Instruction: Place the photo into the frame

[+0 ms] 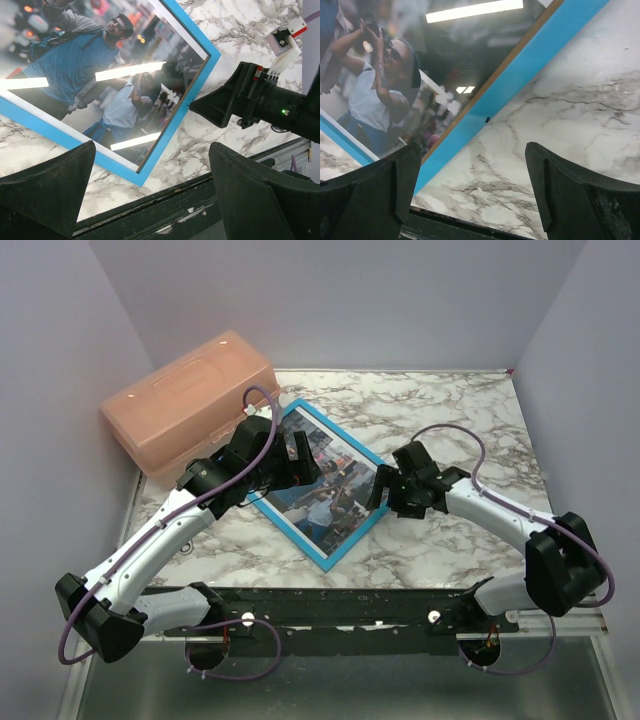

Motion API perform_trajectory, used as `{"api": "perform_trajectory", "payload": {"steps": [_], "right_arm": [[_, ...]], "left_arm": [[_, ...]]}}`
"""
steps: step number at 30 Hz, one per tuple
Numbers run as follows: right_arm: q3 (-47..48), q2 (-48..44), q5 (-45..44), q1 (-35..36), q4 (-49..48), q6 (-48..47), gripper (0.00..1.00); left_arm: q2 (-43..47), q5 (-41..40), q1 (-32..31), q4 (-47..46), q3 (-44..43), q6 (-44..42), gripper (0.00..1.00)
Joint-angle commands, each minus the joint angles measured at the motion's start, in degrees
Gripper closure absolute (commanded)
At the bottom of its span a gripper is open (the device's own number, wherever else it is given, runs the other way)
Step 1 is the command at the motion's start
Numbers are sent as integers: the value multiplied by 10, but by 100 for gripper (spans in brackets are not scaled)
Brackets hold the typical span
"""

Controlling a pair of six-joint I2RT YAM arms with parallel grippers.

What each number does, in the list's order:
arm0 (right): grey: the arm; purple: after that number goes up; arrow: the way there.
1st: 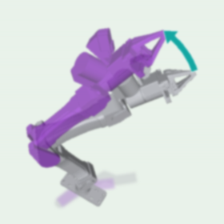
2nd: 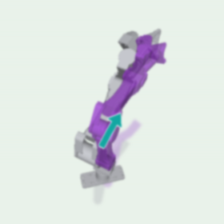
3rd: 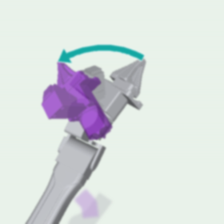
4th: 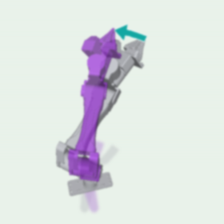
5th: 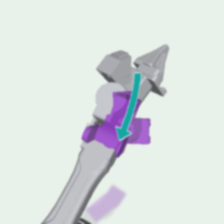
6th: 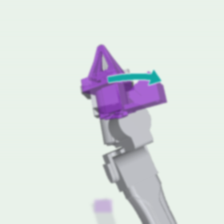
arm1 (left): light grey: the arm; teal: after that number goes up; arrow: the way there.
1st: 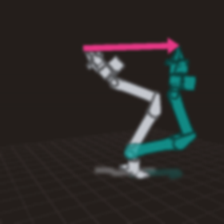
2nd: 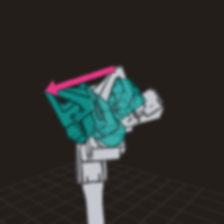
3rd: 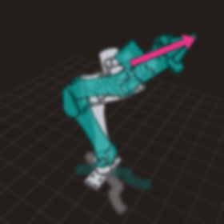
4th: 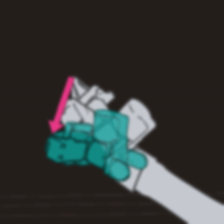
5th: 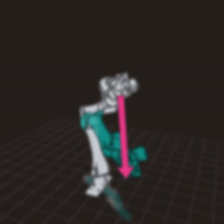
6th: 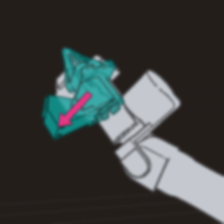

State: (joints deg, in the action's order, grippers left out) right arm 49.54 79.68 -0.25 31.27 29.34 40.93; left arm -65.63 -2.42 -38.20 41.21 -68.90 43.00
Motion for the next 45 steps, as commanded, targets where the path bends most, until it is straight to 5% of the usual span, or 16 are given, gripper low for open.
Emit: {"api": "perform_trajectory", "payload": {"steps": [1,10,20,31,45], "right_arm": [[-3,45,53,2,-27,25,7],[-1,109,51,15,-57,51,20],[13,166,-61,29,-8,37,51],[37,153,-130,29,52,1,98],[55,107,-221,-47,110,-132,99]], "left_arm": [[16,-12,5,5,4,-8,2],[6,-2,7,-2,4,-12,2],[2,9,6,-12,12,-8,1],[0,4,7,-7,16,-16,2],[-25,-5,45,-1,63,-34,1]]}}
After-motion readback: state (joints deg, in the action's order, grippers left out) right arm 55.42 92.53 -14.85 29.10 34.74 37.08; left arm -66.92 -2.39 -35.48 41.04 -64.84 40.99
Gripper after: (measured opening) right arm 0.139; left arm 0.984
